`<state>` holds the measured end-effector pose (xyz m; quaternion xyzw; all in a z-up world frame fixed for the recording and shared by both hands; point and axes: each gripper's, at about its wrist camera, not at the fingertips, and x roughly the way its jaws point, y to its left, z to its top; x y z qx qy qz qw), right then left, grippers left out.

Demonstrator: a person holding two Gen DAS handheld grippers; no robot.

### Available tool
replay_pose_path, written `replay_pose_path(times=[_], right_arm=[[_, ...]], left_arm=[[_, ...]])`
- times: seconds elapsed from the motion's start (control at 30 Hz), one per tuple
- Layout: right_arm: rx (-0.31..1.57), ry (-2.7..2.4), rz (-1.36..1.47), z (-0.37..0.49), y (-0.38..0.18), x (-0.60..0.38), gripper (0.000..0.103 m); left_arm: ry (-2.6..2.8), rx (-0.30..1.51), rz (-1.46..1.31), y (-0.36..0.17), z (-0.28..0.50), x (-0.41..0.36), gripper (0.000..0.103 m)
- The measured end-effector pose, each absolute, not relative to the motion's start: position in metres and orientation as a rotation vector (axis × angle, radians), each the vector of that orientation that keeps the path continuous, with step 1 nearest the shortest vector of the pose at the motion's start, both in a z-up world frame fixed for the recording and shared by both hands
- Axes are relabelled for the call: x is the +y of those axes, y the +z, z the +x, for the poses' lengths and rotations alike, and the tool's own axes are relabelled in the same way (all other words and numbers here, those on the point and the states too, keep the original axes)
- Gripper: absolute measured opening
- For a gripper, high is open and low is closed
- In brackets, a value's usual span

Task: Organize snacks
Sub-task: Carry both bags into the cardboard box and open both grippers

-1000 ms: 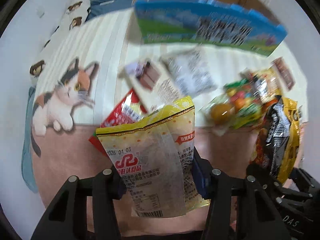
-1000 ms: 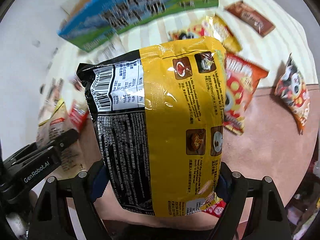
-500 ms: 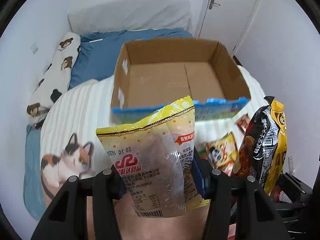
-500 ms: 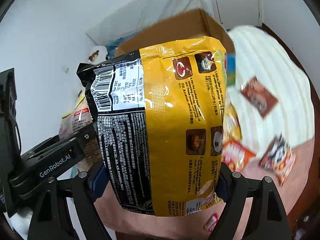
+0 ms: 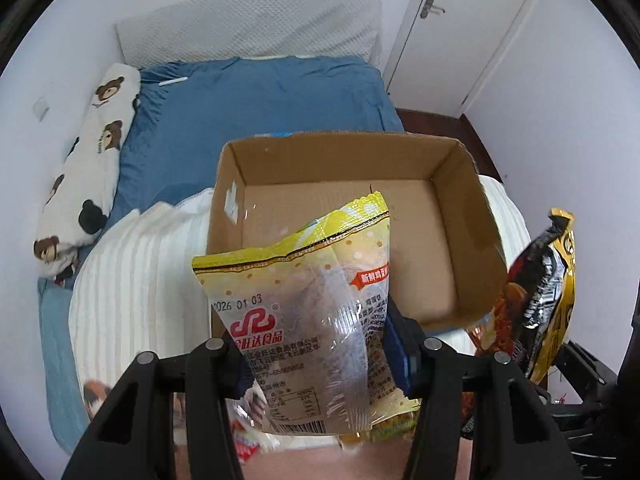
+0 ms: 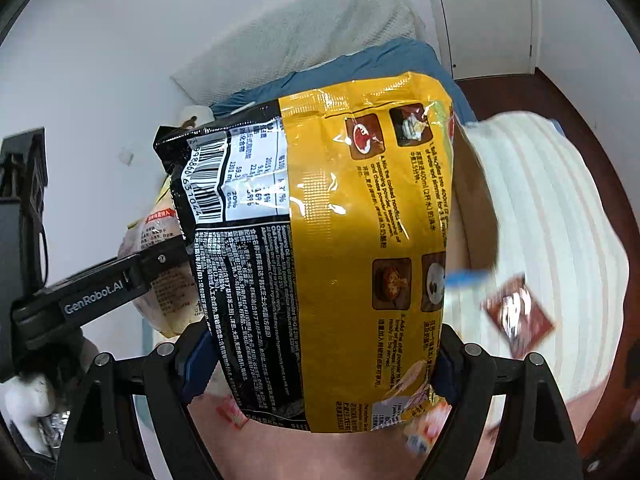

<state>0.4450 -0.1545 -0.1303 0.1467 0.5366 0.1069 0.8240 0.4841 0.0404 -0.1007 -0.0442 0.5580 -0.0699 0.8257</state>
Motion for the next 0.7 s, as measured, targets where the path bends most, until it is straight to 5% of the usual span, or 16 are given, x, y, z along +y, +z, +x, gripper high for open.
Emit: replay_pose_path(times=[0.7], right_arm=[[1.458,0.097,0.118,0.551,-0.243,-0.212,0.087]], left_arm=[[-0.207,1.514,-0.101,-0.244,0.644,0.016,0.05]])
